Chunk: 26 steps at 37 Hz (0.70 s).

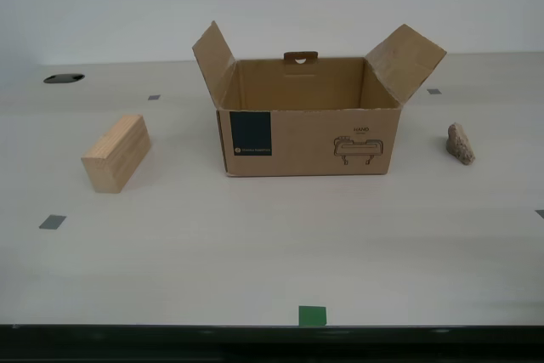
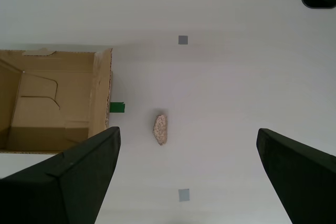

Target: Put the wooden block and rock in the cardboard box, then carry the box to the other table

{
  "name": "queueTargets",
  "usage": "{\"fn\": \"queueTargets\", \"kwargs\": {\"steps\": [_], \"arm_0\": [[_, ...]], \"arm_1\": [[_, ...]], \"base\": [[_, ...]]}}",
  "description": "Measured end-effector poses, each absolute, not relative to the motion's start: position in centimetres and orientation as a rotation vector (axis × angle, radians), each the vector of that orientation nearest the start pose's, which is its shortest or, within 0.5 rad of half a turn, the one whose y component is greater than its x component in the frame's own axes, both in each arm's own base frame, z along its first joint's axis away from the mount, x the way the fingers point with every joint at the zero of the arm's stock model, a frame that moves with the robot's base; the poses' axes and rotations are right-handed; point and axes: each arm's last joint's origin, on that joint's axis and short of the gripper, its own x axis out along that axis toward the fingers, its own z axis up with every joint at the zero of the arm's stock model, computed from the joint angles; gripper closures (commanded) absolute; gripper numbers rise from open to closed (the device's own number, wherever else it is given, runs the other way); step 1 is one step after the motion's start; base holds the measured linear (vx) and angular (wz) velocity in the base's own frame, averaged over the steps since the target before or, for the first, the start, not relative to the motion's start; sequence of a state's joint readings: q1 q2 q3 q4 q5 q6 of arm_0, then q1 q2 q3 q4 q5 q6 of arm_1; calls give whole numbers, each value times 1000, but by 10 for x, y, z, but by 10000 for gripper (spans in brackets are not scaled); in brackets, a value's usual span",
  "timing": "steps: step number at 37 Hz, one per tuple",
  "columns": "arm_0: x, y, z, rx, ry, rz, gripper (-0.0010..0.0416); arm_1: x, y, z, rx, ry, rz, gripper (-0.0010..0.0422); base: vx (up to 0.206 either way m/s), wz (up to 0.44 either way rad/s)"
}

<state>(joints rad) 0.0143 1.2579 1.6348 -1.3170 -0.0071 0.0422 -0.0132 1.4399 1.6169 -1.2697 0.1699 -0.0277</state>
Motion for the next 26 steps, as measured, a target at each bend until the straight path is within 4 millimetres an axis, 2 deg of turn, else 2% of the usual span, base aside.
{"fn": "queueTargets", "kwargs": {"steps": [26], "arm_0": [[201, 3, 423, 36, 940, -1, 54]], "arm_1": [[260, -8, 382, -110, 1092, -149, 14]], "base": [[0, 0]]}}
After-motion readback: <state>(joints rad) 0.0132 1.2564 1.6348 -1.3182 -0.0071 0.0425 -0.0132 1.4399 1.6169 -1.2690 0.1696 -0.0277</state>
